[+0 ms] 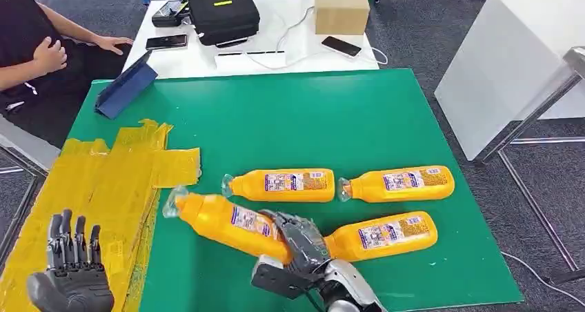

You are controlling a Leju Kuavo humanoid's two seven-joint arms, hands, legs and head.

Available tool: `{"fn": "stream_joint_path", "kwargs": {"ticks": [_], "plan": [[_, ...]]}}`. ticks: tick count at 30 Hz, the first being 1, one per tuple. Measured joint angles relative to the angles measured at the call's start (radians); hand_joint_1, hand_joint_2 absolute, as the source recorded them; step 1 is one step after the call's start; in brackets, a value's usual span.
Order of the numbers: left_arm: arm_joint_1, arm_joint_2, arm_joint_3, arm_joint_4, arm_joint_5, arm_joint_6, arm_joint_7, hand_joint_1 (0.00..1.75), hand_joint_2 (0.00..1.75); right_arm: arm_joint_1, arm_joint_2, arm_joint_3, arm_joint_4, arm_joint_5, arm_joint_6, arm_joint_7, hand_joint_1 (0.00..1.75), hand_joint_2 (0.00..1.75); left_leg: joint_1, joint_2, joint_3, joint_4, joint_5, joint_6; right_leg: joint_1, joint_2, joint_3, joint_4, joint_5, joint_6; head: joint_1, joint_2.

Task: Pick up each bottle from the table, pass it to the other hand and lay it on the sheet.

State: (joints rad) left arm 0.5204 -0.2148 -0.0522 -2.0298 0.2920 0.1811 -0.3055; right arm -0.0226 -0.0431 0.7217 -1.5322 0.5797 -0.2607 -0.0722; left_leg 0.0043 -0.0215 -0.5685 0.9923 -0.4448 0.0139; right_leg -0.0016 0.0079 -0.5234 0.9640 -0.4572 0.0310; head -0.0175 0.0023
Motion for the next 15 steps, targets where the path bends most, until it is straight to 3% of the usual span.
{"fn": "stream_joint_path", "kwargs": {"ticks": [4, 10, 15], "plan": [[0.033, -0.036, 0.048, -0.001, 0.053, -0.101, 0.057, 0.00, 1.75, 0.031, -0.005, -0.020, -0.134, -0.046, -0.078, -0.085, 1.50, 1.75, 0.000, 0.000, -0.001, 0.000, 0.000, 0.000, 0.000, 0.000, 0.000, 0.000, 0.000, 0.000, 0.000, 0.000], [0.061, -0.072, 0.093, 0.005, 0.120, -0.272, 0.141, 0.00, 1.75, 0.028, -0.017, -0.003, -0.224, -0.056, -0.114, -0.109, 1.55, 1.75, 0.000, 0.000, -0.001, 0.000, 0.000, 0.000, 0.000, 0.000, 0.000, 0.000, 0.000, 0.000, 0.000, 0.000], [0.073, -0.077, 0.100, 0.011, 0.147, -0.302, 0.158, 0.00, 1.75, 0.021, -0.019, 0.008, -0.244, -0.061, -0.123, -0.123, 1.50, 1.75, 0.000, -0.001, 0.000, 0.000, 0.000, 0.000, 0.000, 0.000, 0.000, 0.000, 0.000, 0.000, 0.000, 0.000]]}}
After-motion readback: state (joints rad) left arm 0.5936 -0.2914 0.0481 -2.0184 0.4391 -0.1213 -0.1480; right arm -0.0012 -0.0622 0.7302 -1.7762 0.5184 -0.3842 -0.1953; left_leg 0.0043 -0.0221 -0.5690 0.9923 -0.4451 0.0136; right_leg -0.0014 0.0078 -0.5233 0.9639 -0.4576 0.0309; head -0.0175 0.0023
